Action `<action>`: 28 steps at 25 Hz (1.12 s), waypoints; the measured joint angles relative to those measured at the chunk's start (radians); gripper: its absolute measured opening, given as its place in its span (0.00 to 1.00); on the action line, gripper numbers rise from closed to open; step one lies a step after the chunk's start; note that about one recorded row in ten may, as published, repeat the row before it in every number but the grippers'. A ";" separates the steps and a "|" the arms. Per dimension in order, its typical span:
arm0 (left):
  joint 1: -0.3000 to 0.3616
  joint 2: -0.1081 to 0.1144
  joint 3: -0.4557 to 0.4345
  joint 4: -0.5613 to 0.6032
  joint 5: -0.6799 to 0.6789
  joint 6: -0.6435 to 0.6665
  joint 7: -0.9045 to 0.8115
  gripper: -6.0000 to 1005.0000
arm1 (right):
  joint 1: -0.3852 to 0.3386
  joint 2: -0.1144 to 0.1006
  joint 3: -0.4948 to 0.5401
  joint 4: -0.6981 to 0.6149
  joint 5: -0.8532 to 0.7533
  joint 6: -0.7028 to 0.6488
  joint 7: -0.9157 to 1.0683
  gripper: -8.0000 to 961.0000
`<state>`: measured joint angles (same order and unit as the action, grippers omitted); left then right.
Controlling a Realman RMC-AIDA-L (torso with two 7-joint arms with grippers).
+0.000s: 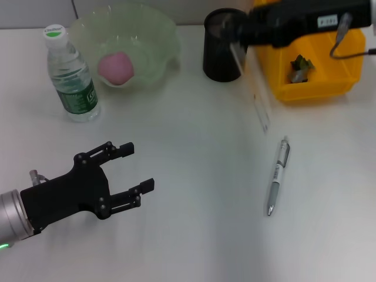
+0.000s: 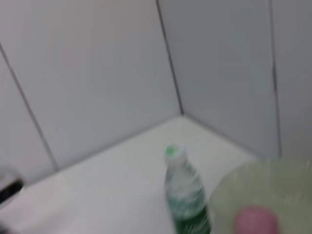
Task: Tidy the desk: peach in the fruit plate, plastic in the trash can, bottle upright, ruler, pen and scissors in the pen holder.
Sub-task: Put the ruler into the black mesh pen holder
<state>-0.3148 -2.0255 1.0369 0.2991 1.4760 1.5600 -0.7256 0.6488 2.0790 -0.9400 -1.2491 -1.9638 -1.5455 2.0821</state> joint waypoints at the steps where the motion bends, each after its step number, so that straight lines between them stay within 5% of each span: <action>1: 0.001 0.000 0.000 0.000 0.000 0.001 0.000 0.80 | -0.009 0.001 0.001 0.002 0.020 0.025 -0.020 0.43; 12: 0.001 0.001 0.000 0.000 -0.003 0.005 0.001 0.80 | -0.047 0.001 0.000 0.238 0.408 0.355 -0.387 0.43; 28: -0.017 -0.005 -0.027 0.013 -0.005 0.000 -0.060 0.80 | 0.023 0.008 -0.056 0.552 0.828 0.493 -0.992 0.43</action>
<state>-0.3314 -2.0308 1.0100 0.3117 1.4707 1.5600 -0.7855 0.6723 2.0870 -0.9955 -0.6967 -1.1361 -1.0526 1.0898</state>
